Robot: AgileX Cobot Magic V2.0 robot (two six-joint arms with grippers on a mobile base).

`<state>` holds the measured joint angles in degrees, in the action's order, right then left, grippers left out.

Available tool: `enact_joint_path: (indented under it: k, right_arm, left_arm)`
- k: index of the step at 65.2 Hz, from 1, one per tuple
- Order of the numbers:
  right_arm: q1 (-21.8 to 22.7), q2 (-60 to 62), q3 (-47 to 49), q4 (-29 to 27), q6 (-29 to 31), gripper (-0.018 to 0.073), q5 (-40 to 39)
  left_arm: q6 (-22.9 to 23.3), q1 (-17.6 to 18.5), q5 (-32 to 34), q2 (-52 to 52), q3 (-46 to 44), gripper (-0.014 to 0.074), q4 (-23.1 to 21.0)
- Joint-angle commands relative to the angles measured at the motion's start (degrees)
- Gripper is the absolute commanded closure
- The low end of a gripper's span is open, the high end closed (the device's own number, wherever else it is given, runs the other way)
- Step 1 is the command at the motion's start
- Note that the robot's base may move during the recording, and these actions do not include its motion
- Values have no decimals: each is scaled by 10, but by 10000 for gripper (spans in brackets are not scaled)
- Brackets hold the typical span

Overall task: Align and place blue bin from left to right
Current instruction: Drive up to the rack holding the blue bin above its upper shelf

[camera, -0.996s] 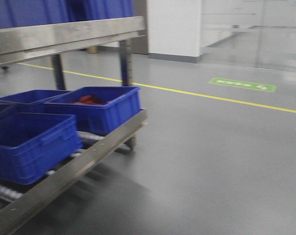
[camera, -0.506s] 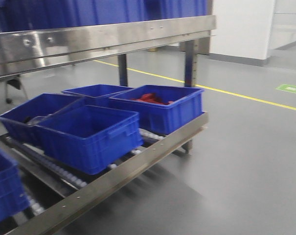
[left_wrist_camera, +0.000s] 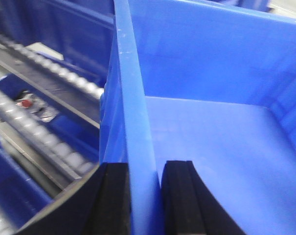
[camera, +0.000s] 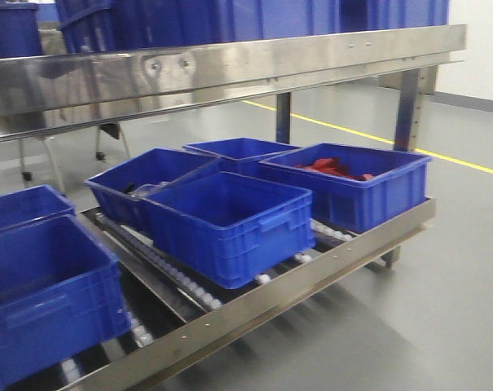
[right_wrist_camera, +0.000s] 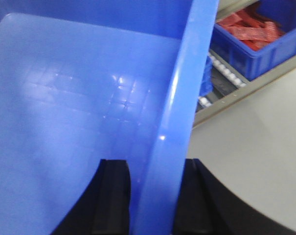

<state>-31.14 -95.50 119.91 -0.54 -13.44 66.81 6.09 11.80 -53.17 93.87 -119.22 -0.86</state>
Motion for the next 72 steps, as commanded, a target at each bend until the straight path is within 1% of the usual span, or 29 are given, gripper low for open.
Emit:
enact_joint_path:
  k: [1, 72]
  right_arm:
    - [2, 15, 7, 19, 23, 711, -34]
    - [2, 15, 7, 19, 23, 711, -34]
  left_arm:
    - [-10, -1, 66, -15, -8, 707, 13]
    - [-10, -1, 66, -15, -8, 707, 13]
